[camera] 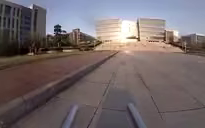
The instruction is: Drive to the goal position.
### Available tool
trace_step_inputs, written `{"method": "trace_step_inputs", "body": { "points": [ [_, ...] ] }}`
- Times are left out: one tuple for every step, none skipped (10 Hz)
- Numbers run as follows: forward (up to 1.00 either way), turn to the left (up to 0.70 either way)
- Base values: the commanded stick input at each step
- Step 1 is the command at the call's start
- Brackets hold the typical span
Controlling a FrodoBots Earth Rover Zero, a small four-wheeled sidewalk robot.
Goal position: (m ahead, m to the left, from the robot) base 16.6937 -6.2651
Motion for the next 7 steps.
{"method": "trace_step_inputs", "body": {
  "points": [
    [0.70,0.00],
    [0.70,0.00],
    [0.70,0.00],
    [0.70,0.00],
    [0.70,0.00],
    [0.70,0.00],
    [0.70,-0.06]
  ]
}}
